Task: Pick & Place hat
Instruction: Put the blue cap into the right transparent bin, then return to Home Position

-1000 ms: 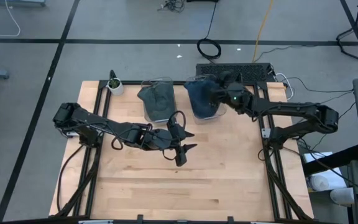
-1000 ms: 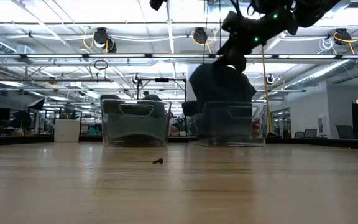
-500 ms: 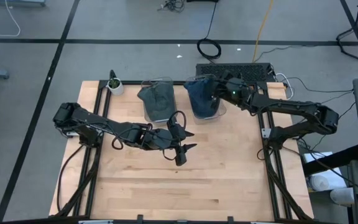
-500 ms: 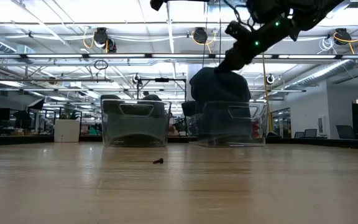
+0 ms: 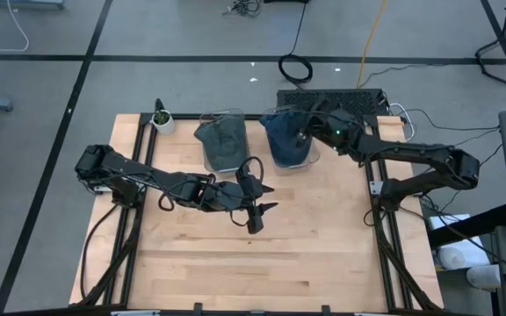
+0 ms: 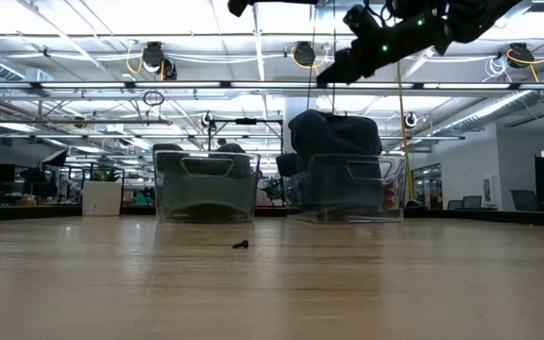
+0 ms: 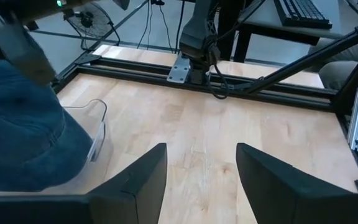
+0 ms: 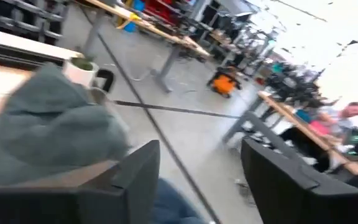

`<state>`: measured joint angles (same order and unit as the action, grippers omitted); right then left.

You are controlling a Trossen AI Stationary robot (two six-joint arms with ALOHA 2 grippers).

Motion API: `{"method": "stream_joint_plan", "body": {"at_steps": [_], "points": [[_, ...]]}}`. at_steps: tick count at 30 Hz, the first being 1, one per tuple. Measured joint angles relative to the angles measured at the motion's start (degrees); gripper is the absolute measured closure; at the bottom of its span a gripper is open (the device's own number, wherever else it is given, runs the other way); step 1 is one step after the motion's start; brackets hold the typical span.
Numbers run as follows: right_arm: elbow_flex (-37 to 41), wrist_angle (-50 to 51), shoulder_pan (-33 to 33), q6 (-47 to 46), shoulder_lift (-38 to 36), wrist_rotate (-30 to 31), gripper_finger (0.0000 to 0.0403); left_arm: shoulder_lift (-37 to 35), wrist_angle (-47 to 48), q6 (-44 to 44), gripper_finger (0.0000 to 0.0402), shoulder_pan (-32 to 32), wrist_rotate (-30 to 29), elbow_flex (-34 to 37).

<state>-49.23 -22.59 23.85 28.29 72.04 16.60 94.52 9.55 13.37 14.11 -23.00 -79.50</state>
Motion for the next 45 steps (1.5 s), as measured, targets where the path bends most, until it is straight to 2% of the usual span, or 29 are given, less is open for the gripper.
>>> {"method": "stream_joint_plan", "body": {"at_steps": [4,9,11,15,18,23,27,33,39,45], "points": [[0.0,3.5,-1.6,-3.6,-0.1,-0.6,0.0230,0.0,0.2,-1.4,0.0206,0.0,0.0,0.0],[0.1,8.9,0.7,-8.1,4.1,-0.6,0.0367,0.0,0.0,-1.3,0.0199,0.0,0.0,0.0],[0.1,8.6,2.2,-8.6,6.7,-0.4,0.0391,0.0,-0.3,-1.3,0.0198,0.0,0.0,0.0],[0.1,9.2,5.4,-11.4,13.2,-0.4,0.0385,0.0,-0.4,-1.3,0.0202,0.0,0.0,0.0],[0.1,9.8,6.1,-11.6,16.9,-0.5,0.0398,0.0,-0.4,-1.2,0.0206,0.0,0.0,0.0],[0.1,9.6,4.8,-10.5,17.9,1.4,0.0395,0.0,-0.4,-1.2,0.0202,0.0,0.0,0.0],[0.1,9.6,2.8,-7.9,13.3,1.8,0.0401,0.0,-0.4,-1.1,0.0198,0.0,0.0,0.0],[0.1,10.1,-1.9,-7.9,1.7,7.5,0.0397,0.0,-0.4,-1.0,0.0206,0.0,0.0,0.0],[0.1,14.6,-9.7,-15.5,-10.2,7.2,0.0402,0.0,-0.4,-0.9,0.0206,0.0,0.0,0.0],[0.1,20.2,-19.9,-20.7,-17.0,7.1,0.0402,0.0,-0.9,-1.2,0.0198,0.0,0.0,0.0]]}}
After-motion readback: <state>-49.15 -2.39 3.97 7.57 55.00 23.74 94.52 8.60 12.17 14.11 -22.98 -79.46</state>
